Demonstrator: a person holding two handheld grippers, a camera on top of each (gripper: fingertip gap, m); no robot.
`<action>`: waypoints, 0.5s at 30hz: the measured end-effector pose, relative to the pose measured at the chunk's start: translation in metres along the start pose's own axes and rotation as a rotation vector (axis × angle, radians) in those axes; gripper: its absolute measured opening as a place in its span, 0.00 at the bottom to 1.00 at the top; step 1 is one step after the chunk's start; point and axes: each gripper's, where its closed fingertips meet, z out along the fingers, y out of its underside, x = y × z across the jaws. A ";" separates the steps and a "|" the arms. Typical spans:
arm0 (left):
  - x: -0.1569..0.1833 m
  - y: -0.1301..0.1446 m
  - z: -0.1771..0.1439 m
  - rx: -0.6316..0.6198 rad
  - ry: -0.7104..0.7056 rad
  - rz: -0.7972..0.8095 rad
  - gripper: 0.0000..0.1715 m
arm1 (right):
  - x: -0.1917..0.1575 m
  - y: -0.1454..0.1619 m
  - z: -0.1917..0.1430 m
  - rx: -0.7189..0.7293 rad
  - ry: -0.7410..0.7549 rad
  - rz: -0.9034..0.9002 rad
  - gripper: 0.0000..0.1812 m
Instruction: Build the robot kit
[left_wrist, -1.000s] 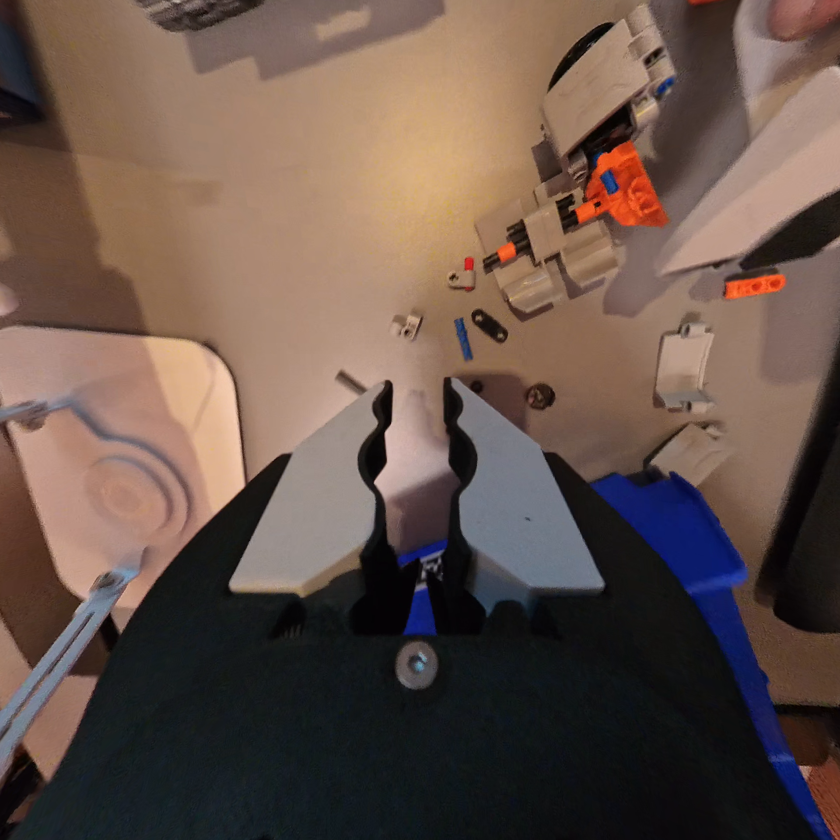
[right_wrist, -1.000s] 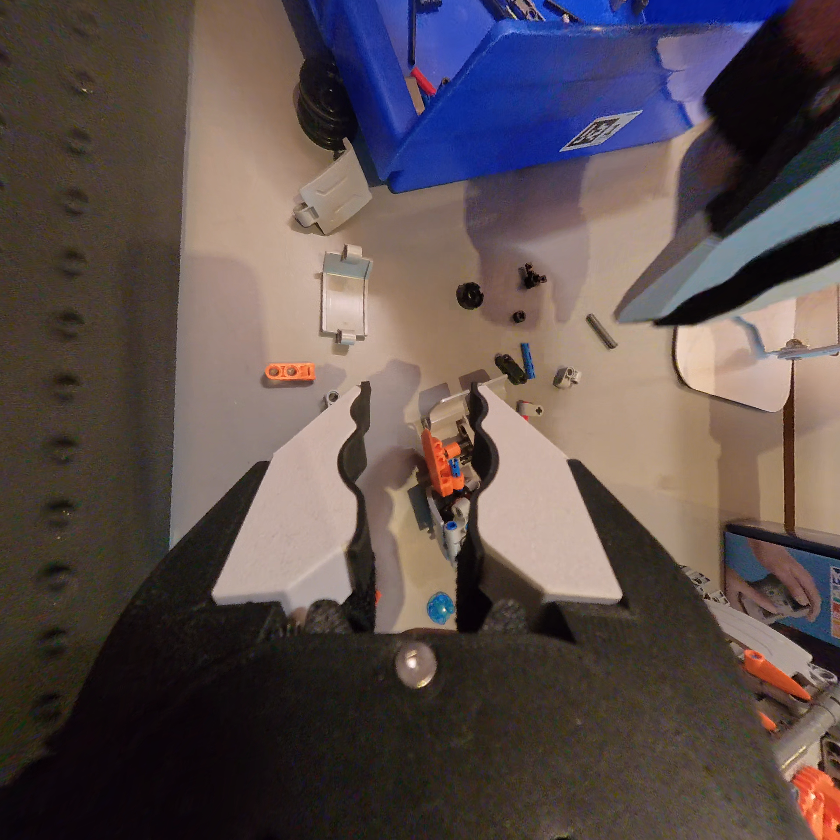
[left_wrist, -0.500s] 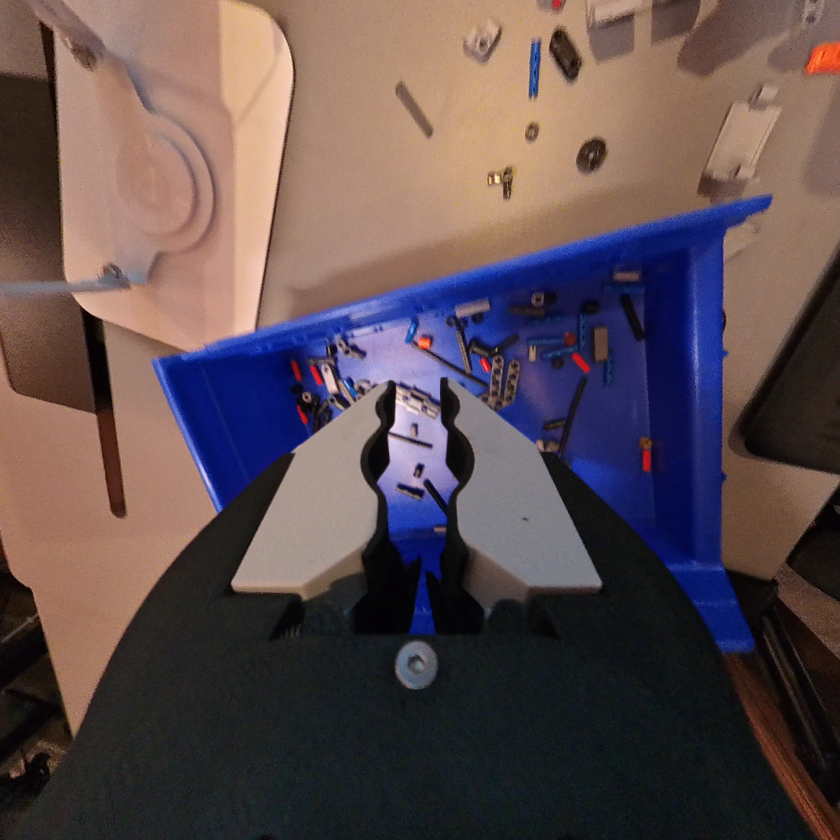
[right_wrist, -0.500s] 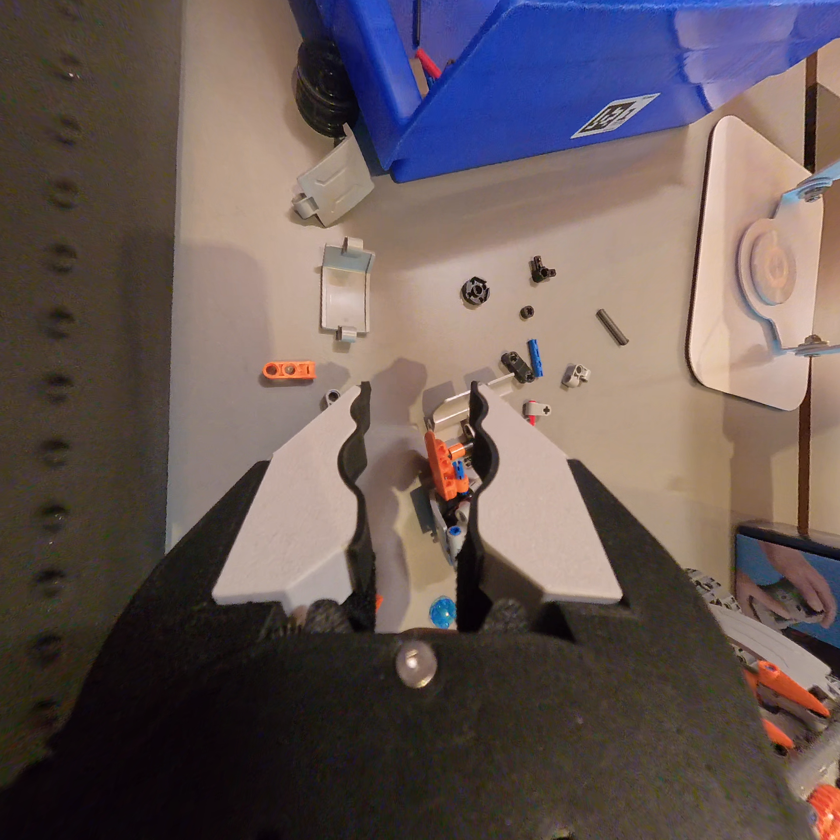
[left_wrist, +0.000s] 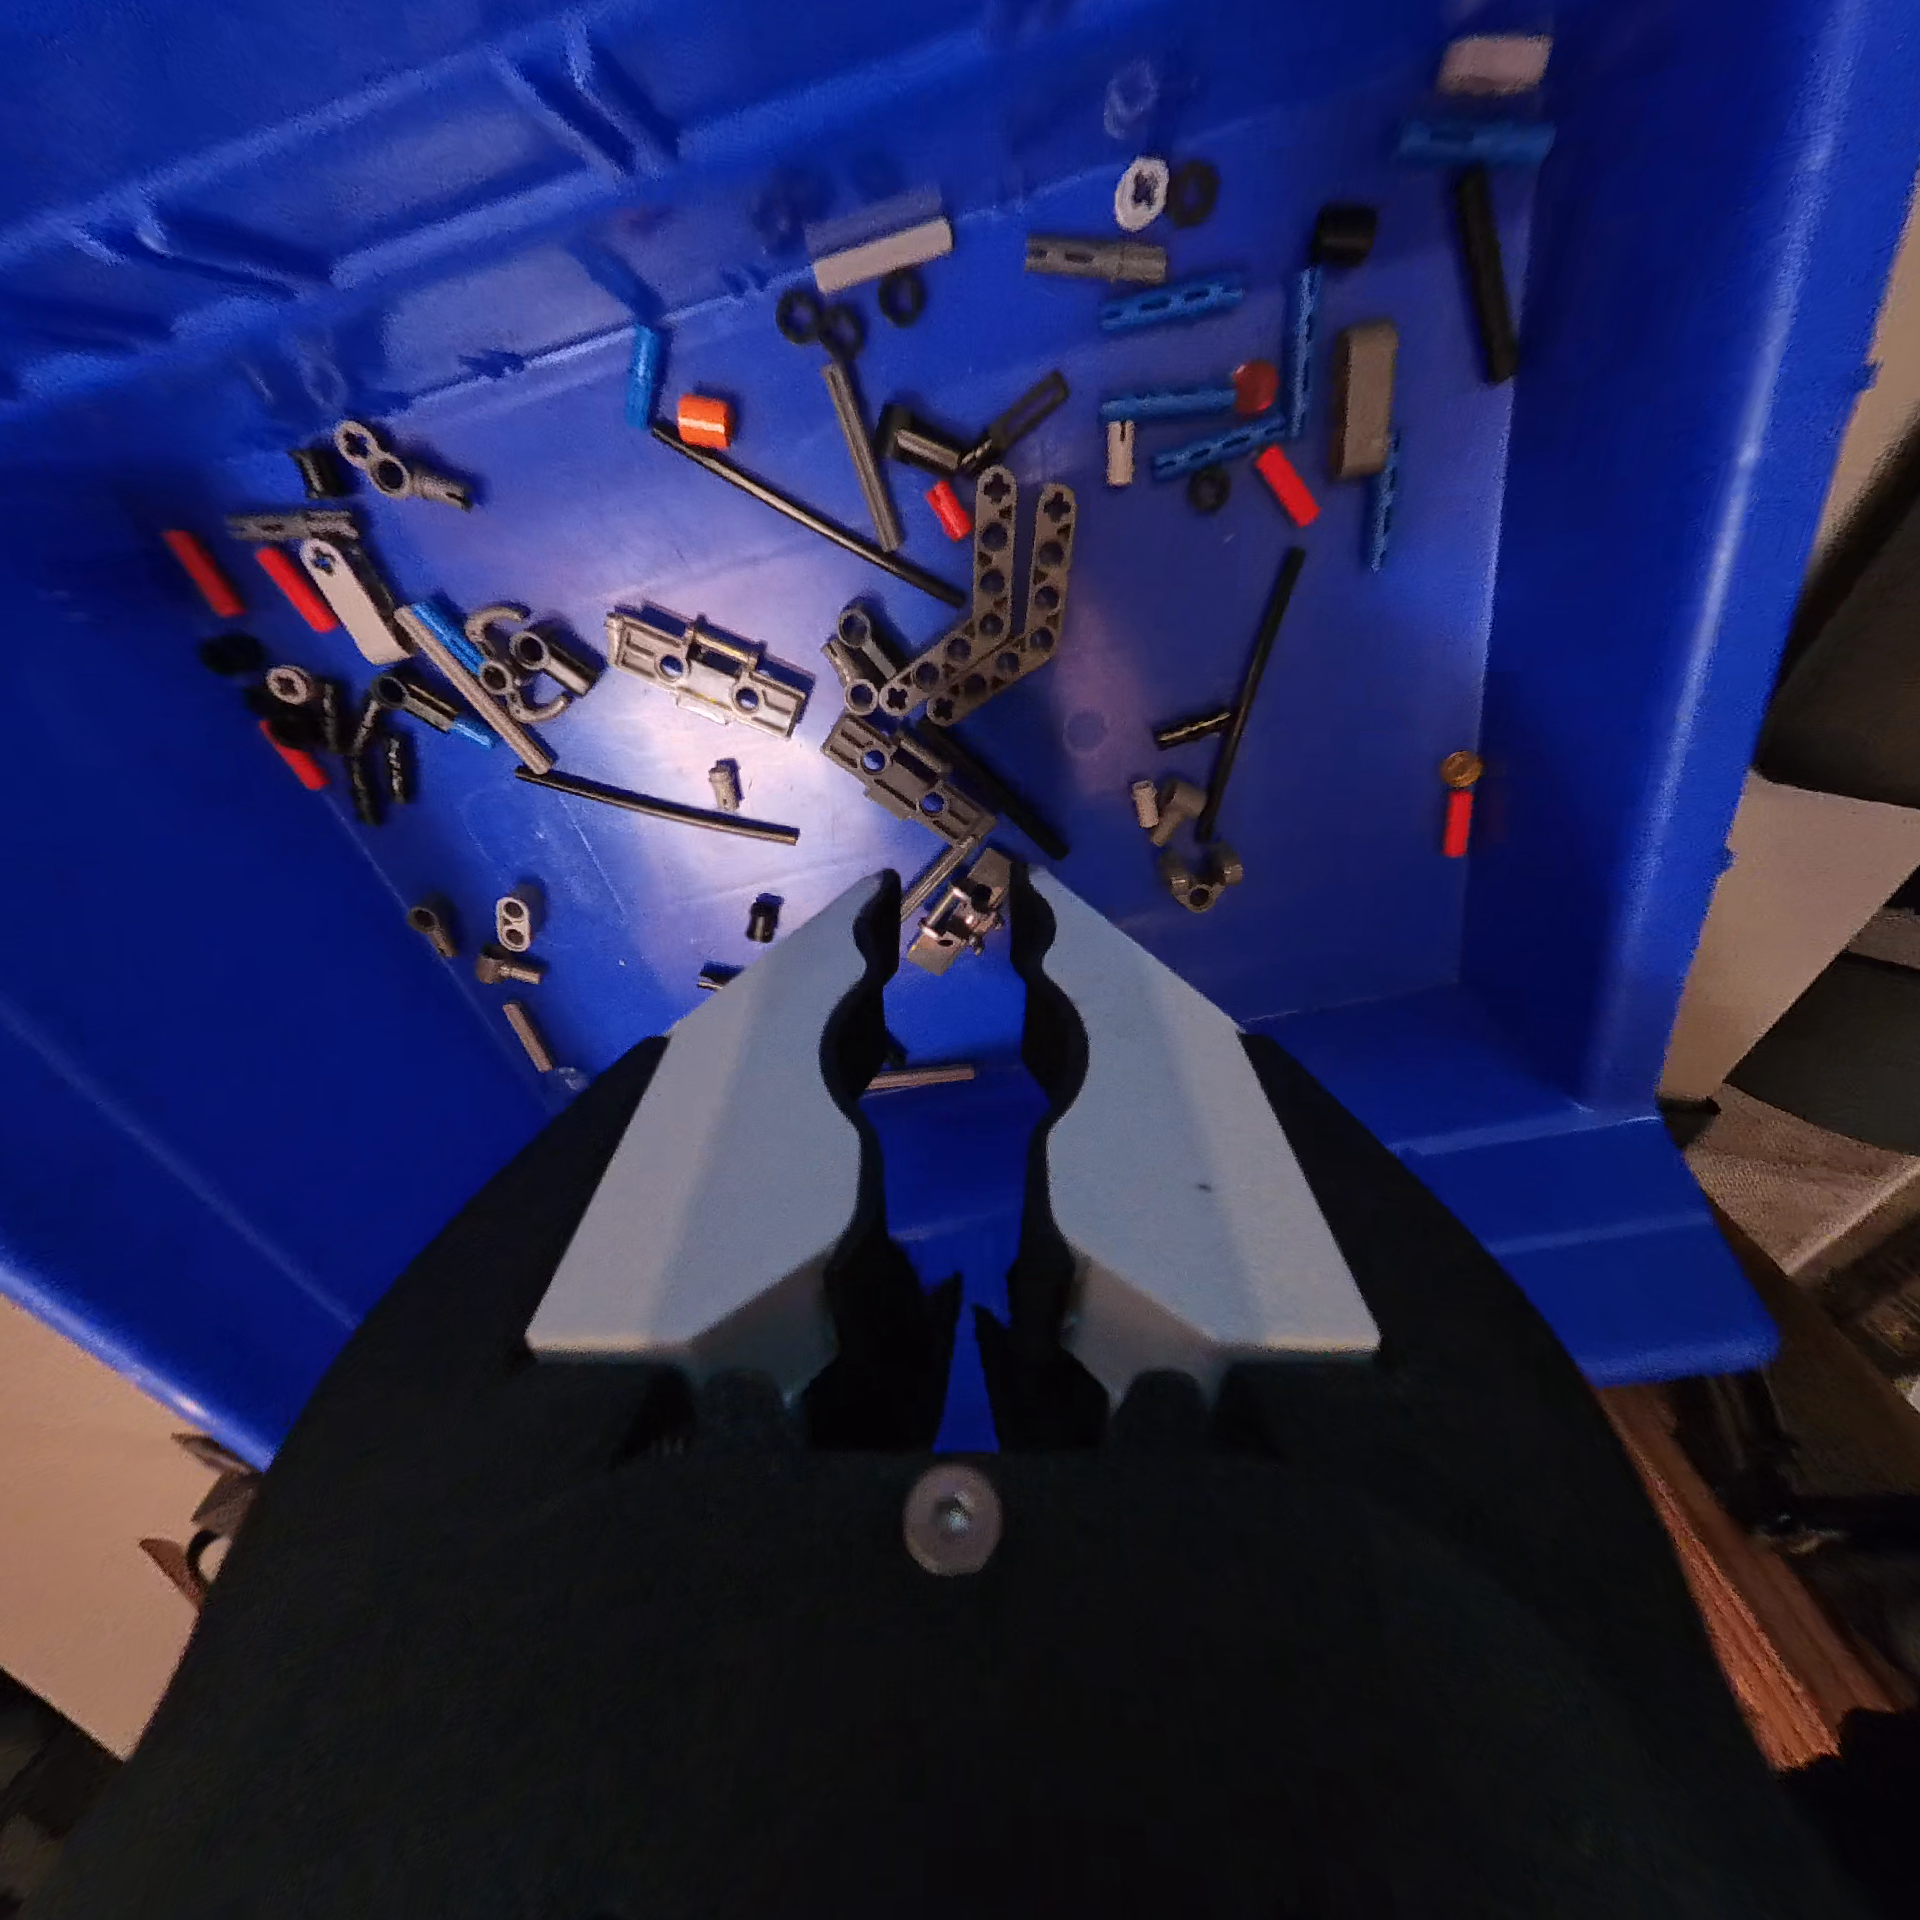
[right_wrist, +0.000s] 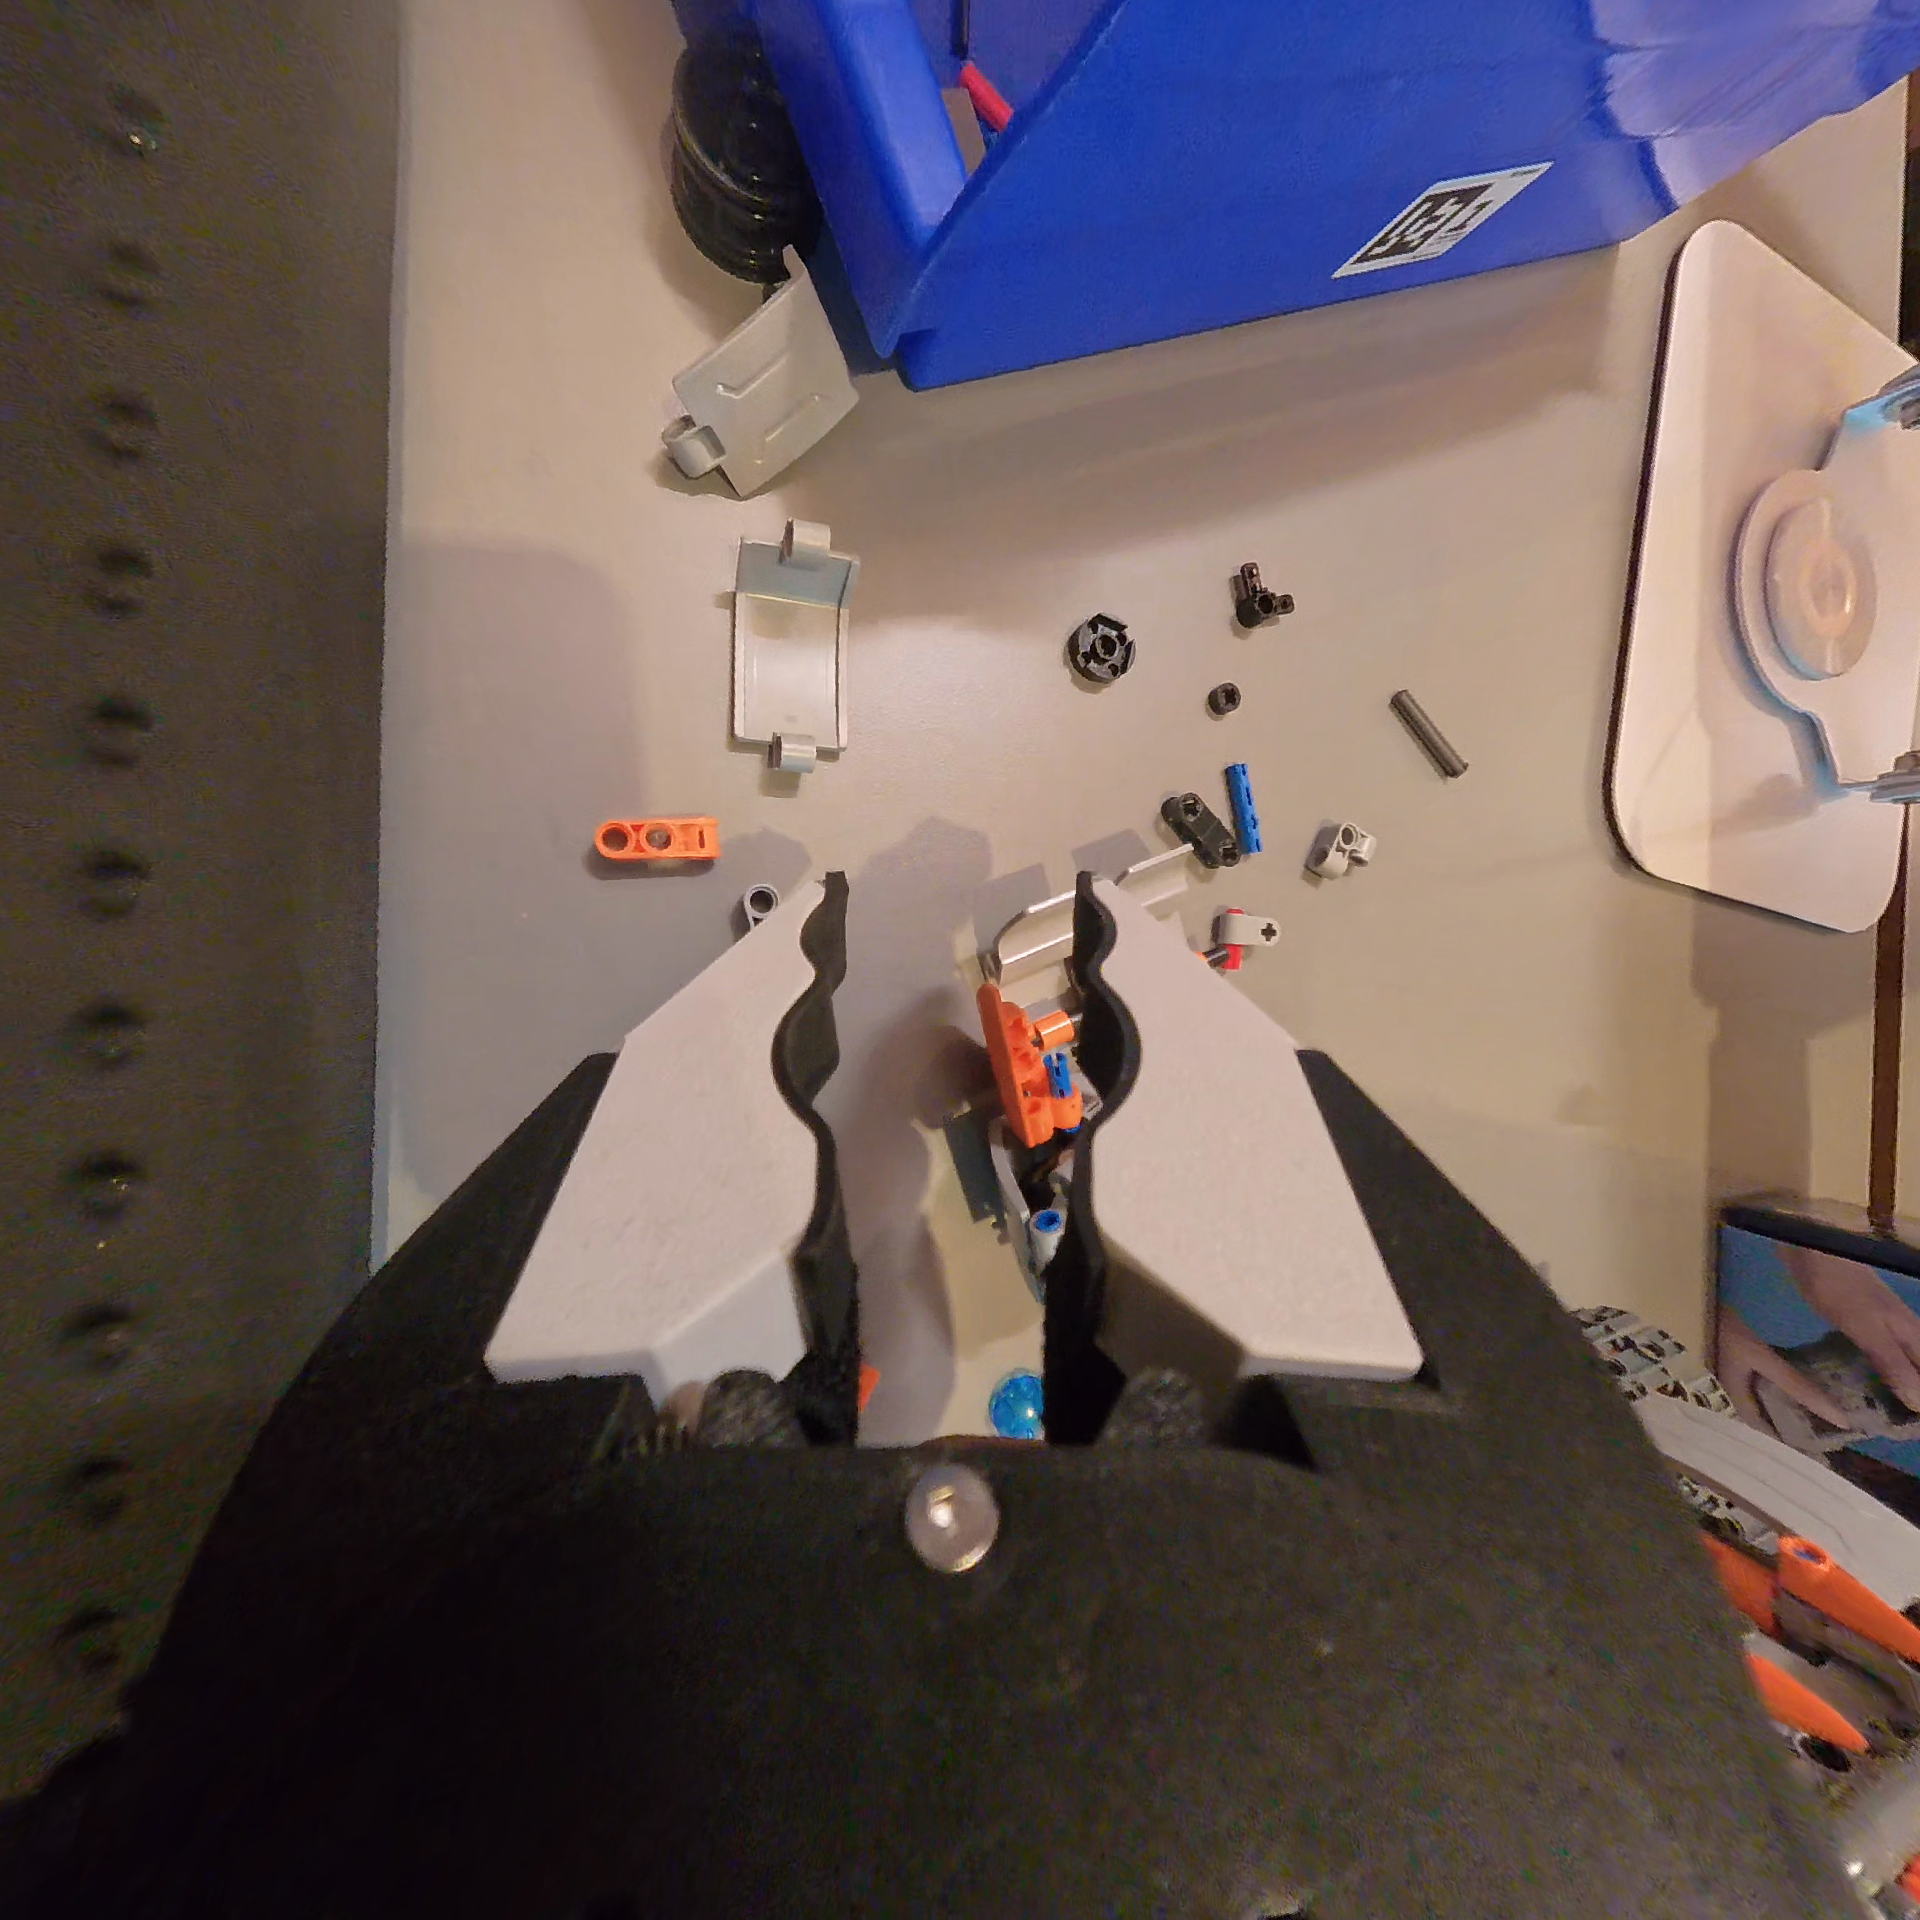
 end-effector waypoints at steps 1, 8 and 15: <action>0.000 0.002 0.004 -0.018 0.000 0.002 0.11 | 0.000 0.000 0.000 0.000 -0.001 0.001 0.23; 0.002 0.006 0.019 -0.091 -0.015 0.035 0.14 | 0.000 0.001 0.000 -0.001 -0.003 0.002 0.23; 0.007 0.011 0.022 -0.125 -0.015 0.043 0.17 | 0.000 0.000 -0.001 0.003 0.000 0.000 0.23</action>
